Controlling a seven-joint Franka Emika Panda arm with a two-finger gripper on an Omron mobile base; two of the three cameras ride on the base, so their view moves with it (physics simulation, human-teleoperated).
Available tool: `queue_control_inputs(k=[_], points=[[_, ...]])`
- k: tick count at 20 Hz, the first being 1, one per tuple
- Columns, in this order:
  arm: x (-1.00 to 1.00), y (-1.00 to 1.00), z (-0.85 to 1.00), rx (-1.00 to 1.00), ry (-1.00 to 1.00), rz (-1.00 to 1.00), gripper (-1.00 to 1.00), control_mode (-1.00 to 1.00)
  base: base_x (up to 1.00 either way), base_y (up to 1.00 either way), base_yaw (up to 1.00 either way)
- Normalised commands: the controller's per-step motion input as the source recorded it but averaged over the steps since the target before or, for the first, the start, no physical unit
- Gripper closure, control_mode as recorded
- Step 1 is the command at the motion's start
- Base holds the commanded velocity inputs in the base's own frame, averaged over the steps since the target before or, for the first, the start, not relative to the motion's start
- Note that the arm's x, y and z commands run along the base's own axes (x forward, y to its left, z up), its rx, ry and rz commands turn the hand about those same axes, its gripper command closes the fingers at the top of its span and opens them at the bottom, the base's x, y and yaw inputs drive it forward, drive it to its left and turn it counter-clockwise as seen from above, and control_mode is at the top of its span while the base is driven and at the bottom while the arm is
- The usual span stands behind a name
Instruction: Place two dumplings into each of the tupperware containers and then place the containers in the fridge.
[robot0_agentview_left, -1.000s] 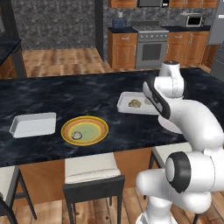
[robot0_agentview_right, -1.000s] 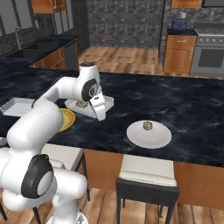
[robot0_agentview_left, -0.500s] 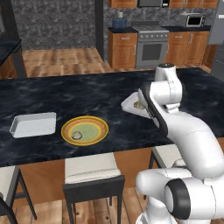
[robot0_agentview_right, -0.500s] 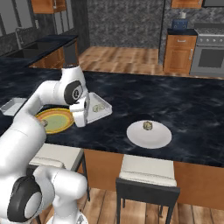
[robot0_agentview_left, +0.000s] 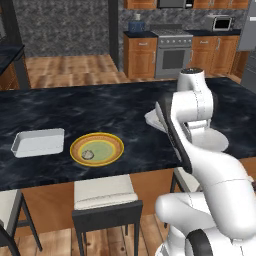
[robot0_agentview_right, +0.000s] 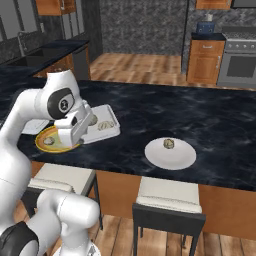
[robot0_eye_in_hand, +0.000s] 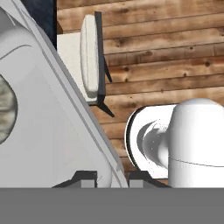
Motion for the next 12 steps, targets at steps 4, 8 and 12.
queue_control_inputs(k=[4,8,12], points=[[-0.37,0.46,0.43,0.00,0.00,-0.01,1.00,-1.00,0.00,0.00,0.00],[-0.39,0.04,0.20,0.03,-0.01,0.00,1.00,-1.00,0.00,0.00,0.00],[-0.48,-0.04,0.09,0.05,-0.04,0.00,1.00,-1.00,0.00,0.00,0.00]])
